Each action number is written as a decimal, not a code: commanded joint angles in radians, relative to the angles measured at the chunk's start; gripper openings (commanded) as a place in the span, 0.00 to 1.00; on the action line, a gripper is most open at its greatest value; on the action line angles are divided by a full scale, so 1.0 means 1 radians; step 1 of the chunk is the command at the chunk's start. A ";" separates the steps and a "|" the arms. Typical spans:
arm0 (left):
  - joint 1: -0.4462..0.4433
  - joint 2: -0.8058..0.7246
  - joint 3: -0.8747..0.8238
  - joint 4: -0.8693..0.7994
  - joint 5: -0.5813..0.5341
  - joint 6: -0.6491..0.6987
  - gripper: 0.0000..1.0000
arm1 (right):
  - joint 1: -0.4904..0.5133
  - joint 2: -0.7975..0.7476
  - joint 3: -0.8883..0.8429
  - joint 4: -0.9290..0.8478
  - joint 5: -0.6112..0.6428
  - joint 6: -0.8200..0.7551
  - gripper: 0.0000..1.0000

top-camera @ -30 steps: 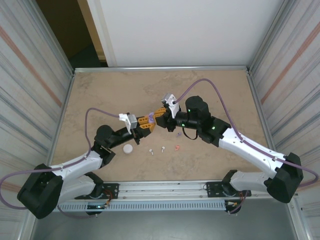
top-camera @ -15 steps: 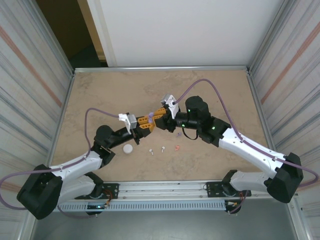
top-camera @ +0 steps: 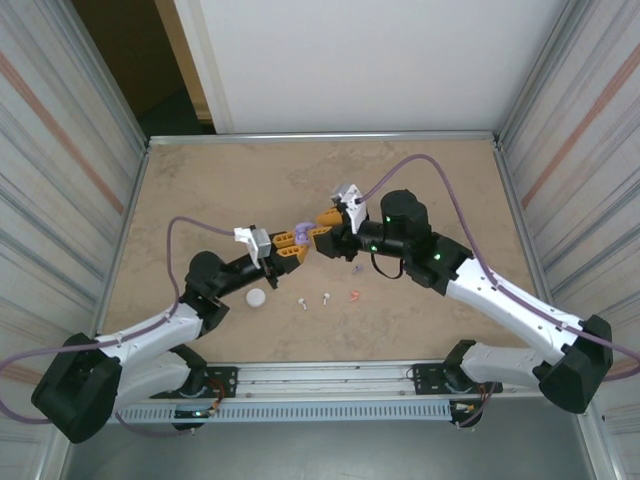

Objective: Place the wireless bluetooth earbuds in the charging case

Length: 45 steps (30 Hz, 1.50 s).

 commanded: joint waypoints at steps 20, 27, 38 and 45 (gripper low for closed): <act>-0.006 -0.205 -0.011 -0.118 -0.100 0.090 0.00 | -0.285 -0.051 -0.077 -0.275 0.069 0.260 0.84; -0.007 -0.221 0.002 -0.123 -0.102 0.100 0.00 | -0.308 -0.035 -0.079 -0.339 0.090 0.271 0.99; -0.007 -0.207 0.031 -0.098 -0.082 0.117 0.00 | -0.319 0.017 -0.051 -0.469 0.104 0.287 0.99; -0.007 -0.182 0.036 -0.069 -0.078 0.136 0.00 | -0.319 0.047 -0.012 -0.572 0.106 0.314 0.99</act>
